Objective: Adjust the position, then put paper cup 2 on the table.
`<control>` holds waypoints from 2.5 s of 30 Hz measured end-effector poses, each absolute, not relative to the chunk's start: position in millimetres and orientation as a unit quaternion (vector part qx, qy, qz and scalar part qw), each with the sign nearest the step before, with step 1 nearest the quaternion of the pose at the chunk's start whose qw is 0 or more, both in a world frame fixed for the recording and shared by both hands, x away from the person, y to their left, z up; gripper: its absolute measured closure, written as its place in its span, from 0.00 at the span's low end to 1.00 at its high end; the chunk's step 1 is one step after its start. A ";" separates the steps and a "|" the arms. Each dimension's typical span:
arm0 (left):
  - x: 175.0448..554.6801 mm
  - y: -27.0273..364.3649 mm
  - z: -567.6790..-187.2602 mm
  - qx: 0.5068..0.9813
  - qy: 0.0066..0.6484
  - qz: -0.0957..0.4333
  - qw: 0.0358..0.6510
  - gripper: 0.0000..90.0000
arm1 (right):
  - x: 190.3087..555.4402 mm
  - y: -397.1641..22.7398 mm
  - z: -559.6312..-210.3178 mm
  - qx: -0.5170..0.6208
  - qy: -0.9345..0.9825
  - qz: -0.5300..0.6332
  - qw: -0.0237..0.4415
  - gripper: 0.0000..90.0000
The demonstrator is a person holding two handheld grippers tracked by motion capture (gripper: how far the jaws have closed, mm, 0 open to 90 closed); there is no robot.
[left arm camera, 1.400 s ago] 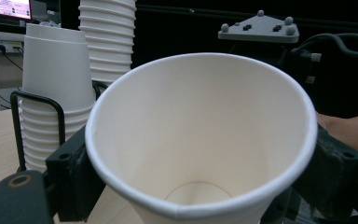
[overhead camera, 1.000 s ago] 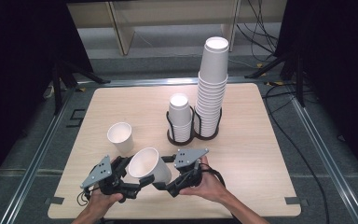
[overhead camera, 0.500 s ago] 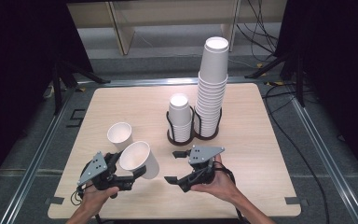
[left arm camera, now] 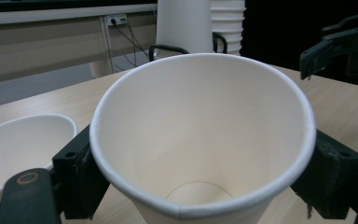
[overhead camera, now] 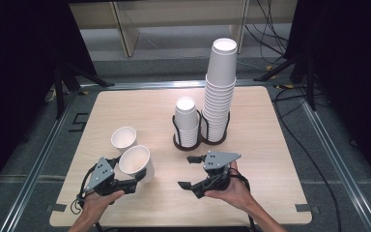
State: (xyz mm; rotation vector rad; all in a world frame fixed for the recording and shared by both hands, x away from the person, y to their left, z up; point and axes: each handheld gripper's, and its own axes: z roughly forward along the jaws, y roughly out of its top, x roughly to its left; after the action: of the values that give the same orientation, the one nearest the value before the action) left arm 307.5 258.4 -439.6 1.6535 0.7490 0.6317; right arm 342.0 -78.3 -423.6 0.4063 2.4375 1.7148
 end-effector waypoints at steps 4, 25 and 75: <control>312.7 255.1 -445.6 0.710 0.327 0.277 0.559 0.18 | 342.5 -80.7 -424.0 0.135 0.811 0.566 0.066 0.17; 330.4 221.7 -452.2 0.724 0.312 0.283 0.547 0.18 | 339.9 -110.8 -433.9 0.175 0.805 0.560 0.087 0.17; 348.0 209.7 -472.3 0.730 0.320 0.281 0.534 0.14 | 329.4 -132.9 -441.5 0.217 0.810 0.534 0.109 0.18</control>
State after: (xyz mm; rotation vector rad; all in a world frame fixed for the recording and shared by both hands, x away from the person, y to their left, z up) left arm 348.0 209.7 -472.3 1.7395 0.7634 0.6703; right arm 329.4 -132.9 -441.5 0.6369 2.3826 1.5694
